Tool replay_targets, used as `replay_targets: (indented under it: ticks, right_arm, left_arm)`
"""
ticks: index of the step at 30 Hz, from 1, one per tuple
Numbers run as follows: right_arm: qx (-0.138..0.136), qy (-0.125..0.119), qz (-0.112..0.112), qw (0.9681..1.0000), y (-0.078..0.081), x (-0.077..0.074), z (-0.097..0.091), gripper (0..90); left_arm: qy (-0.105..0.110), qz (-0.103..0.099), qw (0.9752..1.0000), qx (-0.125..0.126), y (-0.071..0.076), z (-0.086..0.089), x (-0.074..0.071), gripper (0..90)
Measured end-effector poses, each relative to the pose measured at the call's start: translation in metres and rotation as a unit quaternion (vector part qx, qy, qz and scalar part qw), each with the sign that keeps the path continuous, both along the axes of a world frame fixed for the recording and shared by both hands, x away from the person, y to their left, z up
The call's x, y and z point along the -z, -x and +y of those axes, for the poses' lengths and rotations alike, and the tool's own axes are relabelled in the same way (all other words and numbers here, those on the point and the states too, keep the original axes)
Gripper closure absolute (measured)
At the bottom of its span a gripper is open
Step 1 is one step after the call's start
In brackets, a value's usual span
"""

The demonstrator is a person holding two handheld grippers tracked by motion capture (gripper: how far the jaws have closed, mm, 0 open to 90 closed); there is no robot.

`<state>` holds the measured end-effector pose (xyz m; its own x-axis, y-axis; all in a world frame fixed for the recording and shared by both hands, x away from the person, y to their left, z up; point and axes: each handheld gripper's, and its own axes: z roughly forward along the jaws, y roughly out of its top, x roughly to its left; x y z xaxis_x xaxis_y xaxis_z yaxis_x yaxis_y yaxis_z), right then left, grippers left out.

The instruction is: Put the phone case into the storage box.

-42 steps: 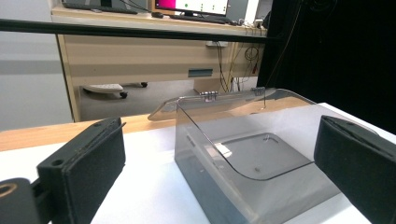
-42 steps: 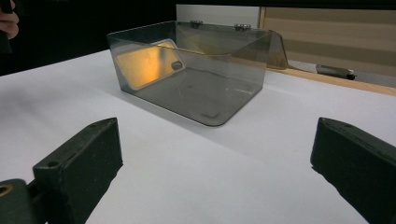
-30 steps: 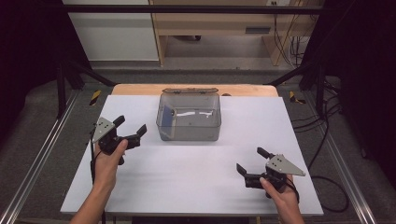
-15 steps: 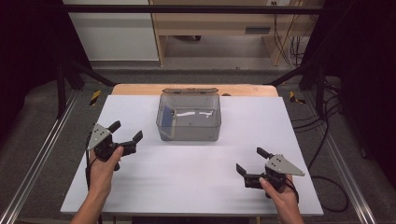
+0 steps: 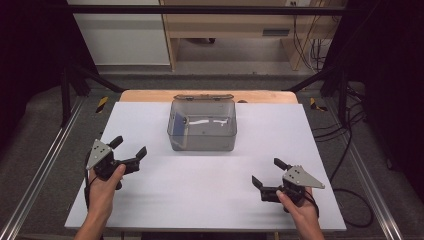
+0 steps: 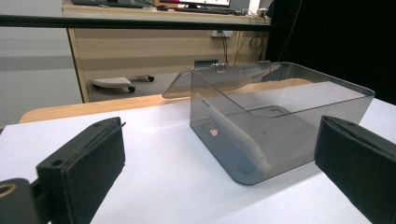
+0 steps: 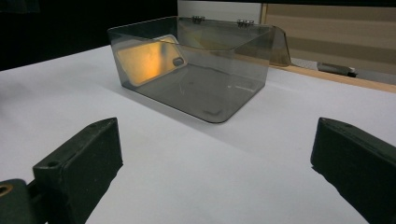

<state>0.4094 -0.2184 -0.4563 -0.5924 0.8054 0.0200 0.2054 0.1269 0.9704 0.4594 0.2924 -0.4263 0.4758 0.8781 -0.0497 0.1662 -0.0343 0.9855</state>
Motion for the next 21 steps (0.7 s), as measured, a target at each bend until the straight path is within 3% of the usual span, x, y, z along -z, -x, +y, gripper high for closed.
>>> replay_targets:
  ticks: [9,21]
  right_arm:
    - [0.001,0.0,0.0,1.0,0.0,0.0,0.0,2.4]
    - [0.0,0.002,0.0,1.0,0.0,0.0,0.0,2.4]
  left_arm:
    - [-0.025,-0.006,0.9996,0.009,0.01,0.005,0.001,2.1]
    - [-0.019,-0.001,0.9997,0.013,0.021,0.012,0.007,1.8]
